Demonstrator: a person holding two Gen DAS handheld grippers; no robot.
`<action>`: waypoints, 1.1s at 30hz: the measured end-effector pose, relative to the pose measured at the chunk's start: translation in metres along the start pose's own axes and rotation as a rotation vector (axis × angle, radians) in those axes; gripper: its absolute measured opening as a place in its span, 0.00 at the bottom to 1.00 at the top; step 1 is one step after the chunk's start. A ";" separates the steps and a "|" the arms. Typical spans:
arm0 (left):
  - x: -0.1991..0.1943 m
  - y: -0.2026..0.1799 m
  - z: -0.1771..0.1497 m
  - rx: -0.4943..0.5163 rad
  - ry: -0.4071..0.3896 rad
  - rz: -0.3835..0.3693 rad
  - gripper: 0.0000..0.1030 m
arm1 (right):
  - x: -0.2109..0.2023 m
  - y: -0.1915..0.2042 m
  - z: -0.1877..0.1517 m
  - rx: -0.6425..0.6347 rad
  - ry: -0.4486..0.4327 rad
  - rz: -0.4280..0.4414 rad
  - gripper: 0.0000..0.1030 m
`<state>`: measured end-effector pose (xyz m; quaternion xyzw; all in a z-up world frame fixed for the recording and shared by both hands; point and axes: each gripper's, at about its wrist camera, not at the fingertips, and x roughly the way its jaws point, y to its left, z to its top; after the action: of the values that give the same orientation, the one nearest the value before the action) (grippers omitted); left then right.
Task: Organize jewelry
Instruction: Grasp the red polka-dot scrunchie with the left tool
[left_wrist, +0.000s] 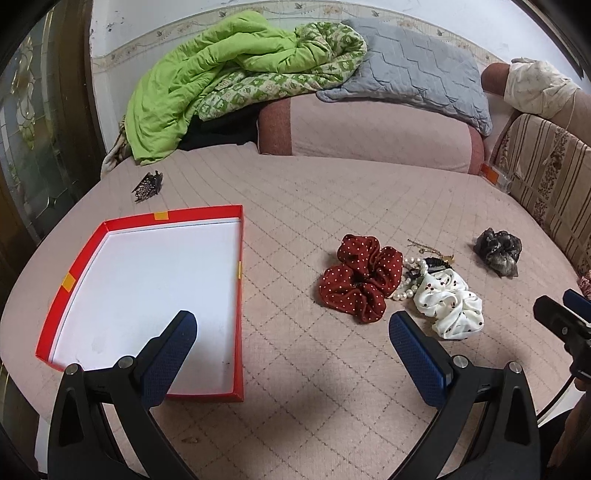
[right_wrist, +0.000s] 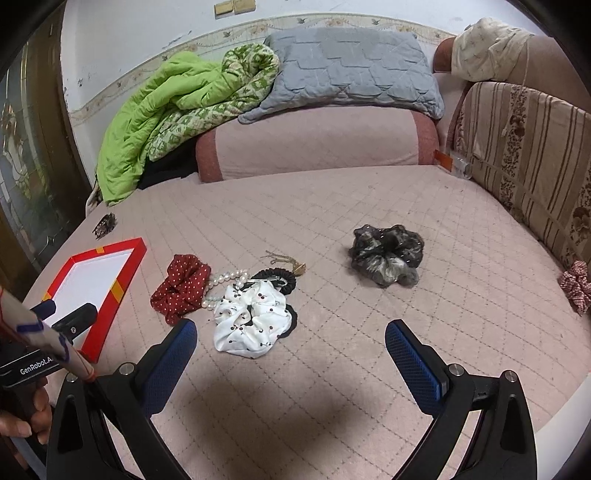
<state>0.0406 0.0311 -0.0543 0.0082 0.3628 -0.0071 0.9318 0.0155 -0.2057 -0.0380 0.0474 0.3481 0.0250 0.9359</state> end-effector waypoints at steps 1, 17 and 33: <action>0.002 -0.001 0.000 0.003 0.006 -0.004 1.00 | 0.003 0.001 0.000 -0.003 0.005 0.004 1.00; 0.113 -0.029 0.047 -0.025 0.243 -0.146 0.85 | 0.037 -0.012 -0.007 0.065 0.073 0.051 1.00; 0.100 -0.041 0.045 0.024 0.173 -0.253 0.13 | 0.048 -0.001 -0.007 0.036 0.096 0.113 1.00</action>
<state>0.1437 -0.0113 -0.0897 -0.0259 0.4397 -0.1280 0.8886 0.0469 -0.2027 -0.0747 0.0824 0.3898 0.0738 0.9142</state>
